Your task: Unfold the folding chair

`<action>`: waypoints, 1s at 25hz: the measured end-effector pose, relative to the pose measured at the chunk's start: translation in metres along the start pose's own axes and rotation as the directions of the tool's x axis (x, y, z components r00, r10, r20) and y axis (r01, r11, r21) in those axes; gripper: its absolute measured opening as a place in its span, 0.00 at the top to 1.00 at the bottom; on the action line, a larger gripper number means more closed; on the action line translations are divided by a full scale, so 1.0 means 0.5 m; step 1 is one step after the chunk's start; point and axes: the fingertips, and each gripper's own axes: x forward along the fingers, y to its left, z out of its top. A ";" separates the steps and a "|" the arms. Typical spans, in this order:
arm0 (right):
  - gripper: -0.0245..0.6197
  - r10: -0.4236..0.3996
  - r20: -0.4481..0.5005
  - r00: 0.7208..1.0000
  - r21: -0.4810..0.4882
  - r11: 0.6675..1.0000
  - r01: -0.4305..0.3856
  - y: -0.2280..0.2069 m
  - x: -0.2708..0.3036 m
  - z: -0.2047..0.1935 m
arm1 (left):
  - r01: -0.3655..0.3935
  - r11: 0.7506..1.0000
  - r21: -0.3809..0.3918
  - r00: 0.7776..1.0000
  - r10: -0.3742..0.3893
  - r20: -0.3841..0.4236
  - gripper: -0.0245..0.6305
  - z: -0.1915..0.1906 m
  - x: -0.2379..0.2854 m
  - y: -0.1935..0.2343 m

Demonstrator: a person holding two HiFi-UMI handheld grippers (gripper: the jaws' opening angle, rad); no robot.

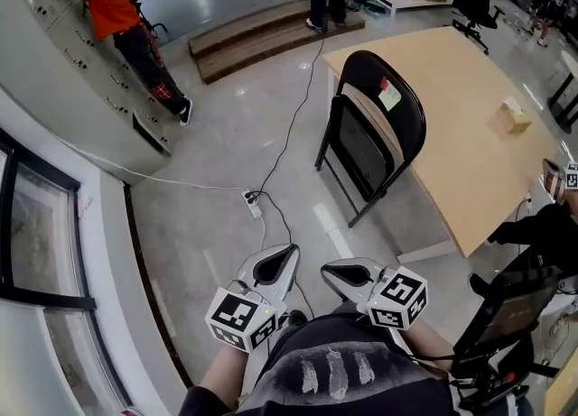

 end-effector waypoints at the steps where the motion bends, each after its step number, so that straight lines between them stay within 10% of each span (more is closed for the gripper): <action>1: 0.96 0.007 0.008 1.000 -0.001 1.000 -0.007 -0.021 -0.011 0.009 | -0.011 1.000 0.011 1.000 0.011 -0.003 0.96 0.009 0.021 -0.005; 15: 0.96 0.093 0.017 0.995 -0.047 0.995 -0.092 -0.206 -0.107 0.076 | -0.159 0.986 0.058 0.986 0.161 -0.033 0.96 0.065 0.169 -0.048; 25: 0.96 -0.037 0.009 0.999 -0.049 0.998 0.038 -0.245 -0.064 0.107 | -0.044 0.998 0.034 0.999 0.045 -0.005 0.96 0.072 0.209 0.022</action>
